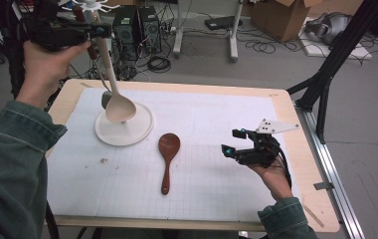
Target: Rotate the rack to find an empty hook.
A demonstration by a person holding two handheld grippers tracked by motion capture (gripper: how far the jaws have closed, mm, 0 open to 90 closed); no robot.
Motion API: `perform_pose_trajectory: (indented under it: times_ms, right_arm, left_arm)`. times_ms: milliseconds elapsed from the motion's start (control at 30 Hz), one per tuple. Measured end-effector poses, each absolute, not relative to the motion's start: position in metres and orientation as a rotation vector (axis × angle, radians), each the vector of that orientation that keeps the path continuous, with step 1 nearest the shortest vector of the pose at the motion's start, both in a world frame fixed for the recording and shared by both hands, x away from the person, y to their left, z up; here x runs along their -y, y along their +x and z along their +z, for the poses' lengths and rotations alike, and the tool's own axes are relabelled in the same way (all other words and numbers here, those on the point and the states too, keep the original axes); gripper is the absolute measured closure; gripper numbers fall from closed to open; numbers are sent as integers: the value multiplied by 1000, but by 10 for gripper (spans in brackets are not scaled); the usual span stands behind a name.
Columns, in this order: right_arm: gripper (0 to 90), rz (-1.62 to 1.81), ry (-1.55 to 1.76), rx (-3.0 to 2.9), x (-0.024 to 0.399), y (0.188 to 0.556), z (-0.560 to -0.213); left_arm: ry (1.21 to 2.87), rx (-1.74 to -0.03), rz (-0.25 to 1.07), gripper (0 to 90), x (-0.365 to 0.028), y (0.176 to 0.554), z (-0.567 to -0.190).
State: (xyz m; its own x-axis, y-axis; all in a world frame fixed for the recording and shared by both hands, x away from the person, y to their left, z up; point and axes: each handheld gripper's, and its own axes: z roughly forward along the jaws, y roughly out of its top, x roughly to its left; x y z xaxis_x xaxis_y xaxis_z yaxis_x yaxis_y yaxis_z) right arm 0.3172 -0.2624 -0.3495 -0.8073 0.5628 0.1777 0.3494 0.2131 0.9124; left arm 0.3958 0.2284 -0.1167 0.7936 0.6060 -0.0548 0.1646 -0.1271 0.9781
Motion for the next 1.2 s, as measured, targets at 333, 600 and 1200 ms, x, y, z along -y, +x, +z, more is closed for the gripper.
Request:
perform_pose_trajectory:
  times_ms: [333, 600, 1200]
  right_arm:
    - [223, 1637, 873, -2285, 264, 318, -348]
    - [223, 1634, 861, -2295, 262, 317, -348]
    - [223, 1630, 855, -2300, 260, 316, -348]
  left_arm:
    - [1637, -659, 465, 896, -231, 401, -117]
    - [1619, -674, 489, 896, -235, 398, -116]
    - [1589, -706, 519, 896, -249, 395, -113]
